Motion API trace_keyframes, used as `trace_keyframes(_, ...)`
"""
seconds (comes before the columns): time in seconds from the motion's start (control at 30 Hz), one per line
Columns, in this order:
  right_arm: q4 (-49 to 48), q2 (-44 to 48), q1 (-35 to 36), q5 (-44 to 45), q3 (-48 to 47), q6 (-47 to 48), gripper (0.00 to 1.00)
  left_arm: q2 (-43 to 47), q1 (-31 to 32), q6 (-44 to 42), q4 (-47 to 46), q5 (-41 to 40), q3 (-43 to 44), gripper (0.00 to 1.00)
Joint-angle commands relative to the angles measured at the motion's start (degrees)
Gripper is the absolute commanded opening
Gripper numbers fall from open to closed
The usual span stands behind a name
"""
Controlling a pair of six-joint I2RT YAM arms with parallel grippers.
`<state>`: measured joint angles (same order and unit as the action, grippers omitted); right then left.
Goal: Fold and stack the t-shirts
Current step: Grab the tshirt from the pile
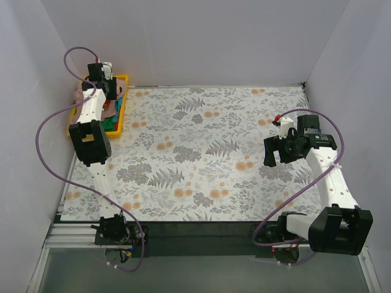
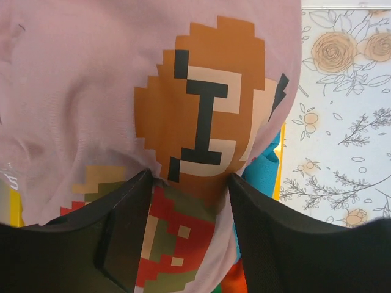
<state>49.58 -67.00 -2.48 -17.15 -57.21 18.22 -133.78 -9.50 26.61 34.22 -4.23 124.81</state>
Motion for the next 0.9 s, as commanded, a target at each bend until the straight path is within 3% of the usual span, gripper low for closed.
trace_keyframes(0.0, -0.4, -0.1, 0.1, -1.1, 0.3, -0.2, 0.98, 0.5, -0.2, -1.6, -1.3, -1.7, 2.5, 0.47)
trace_keyframes(0.07, -0.4, -0.1, 0.1, -1.1, 0.3, -0.2, 0.98, 0.5, -0.3, -1.9, -1.3, -2.1, 3.3, 0.35)
trace_keyframes(0.1, -0.4, -0.2, 0.1, -1.1, 0.3, -0.3, 0.98, 0.8, -0.3, -1.9, -1.6, -2.1, 3.3, 0.19)
trace_keyframes(0.13, -0.4, -0.1, 0.1, -1.0, 0.3, -0.3, 0.98, 1.1, -0.3, -1.9, -1.7, -2.2, 3.6, 0.10)
trace_keyframes(0.2, -0.5, -0.2, 0.1, -1.2, 0.3, -0.3, 0.98, 2.0, -0.3, -1.9, -2.3, -2.3, 3.9, 0.00)
trace_keyframes(0.67, -0.5, 0.0, 0.1, -2.3, 0.3, -0.3, 0.98, 13.6, -1.8, -2.9, -9.5, -2.4, 8.3, 0.00)
trace_keyframes(0.87, -0.5, 0.2, 0.1, -2.4, 0.3, -0.2, 0.98, 14.7, -2.2, -4.9, -9.1, -0.6, 7.0, 0.06)
